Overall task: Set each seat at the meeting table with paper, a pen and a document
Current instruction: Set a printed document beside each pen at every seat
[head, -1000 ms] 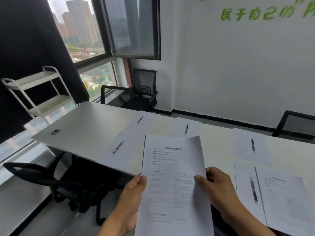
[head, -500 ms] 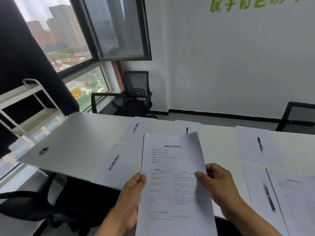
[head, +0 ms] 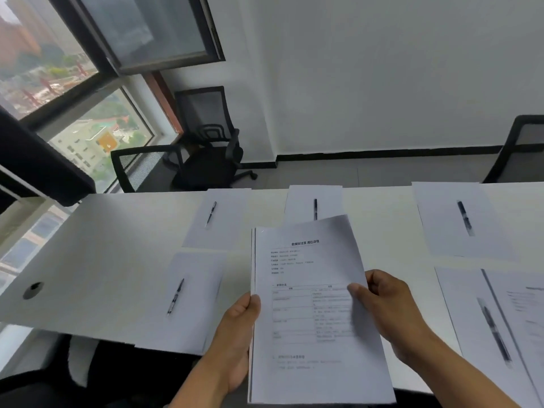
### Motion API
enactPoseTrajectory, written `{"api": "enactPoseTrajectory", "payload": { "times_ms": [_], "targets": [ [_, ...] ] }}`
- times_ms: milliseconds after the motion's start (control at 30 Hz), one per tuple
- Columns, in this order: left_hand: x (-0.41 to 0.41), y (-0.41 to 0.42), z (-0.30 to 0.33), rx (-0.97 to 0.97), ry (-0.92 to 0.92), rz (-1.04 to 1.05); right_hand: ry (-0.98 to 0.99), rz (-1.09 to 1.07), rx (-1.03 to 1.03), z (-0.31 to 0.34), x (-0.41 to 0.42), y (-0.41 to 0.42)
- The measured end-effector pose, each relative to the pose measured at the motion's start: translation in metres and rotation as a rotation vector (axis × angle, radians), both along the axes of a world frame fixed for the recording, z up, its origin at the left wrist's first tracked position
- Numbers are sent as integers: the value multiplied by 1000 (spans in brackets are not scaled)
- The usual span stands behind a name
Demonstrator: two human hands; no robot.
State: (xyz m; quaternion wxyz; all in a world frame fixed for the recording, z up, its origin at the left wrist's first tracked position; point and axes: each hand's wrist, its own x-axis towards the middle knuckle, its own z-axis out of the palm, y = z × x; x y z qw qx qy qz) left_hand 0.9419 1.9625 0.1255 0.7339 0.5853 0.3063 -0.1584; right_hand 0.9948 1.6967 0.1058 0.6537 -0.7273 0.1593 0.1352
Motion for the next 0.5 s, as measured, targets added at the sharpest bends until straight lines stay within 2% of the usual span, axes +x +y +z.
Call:
{"api": "enactPoseTrajectory", "payload": {
  "times_ms": [333, 500],
  "targets": [
    [22, 7, -67, -127, 200, -139, 184, -19, 2, -70, 1, -11],
    [49, 8, -92, -99, 212, -259, 220, -79, -16, -90, 6, -7]
  ]
}}
